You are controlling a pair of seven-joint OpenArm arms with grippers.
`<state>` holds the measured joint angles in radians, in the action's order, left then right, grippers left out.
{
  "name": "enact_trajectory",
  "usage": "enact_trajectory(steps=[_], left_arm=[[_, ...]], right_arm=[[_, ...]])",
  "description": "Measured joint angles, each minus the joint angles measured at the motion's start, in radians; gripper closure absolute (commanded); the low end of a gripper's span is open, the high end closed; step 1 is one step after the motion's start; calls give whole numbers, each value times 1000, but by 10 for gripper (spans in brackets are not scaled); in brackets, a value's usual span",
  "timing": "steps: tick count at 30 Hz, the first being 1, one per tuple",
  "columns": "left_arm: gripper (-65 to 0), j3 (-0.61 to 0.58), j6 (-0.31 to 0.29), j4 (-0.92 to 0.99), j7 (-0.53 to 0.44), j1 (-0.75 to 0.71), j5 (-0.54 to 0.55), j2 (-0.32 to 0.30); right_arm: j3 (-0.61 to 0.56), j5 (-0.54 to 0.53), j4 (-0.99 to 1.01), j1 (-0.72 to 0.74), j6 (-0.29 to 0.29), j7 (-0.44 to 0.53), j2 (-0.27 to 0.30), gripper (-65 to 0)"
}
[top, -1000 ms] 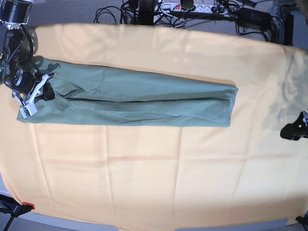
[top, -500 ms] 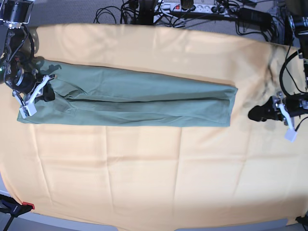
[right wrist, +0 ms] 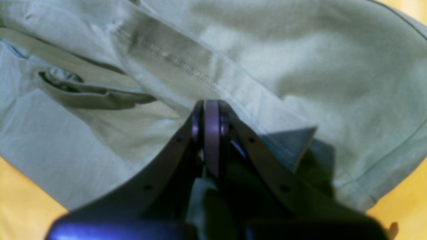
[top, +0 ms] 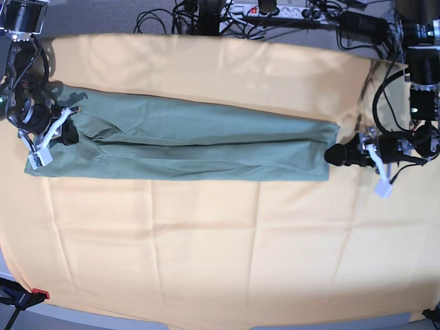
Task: Fold the T-shirt properly
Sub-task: 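Fold the strip end held by the left gripper toward the right gripper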
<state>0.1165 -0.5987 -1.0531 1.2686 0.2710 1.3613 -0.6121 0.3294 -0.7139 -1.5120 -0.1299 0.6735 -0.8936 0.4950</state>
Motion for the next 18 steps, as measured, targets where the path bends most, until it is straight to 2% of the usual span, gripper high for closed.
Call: enact_trajectory(steps=[7,12,15,16,18], left_arm=[[-343,-39,-4,-1,-40,3,-8,66],[-343,-38,-6,-1,-26,6,-14,109],[-342,-42,-23,-1,23,6,68,117],[-333,-46,-45,-1,35,5,99,119],[-241,-46,-65,-1,40,5,99,123]], right_arm=[[0,0,0,0,0,0,0,0],[0,0,0,0,0,0,0,0],[0,0,0,0,0,0,0,0],[0,0,0,0,0,0,0,0],[0,0,0,0,0,0,0,0]])
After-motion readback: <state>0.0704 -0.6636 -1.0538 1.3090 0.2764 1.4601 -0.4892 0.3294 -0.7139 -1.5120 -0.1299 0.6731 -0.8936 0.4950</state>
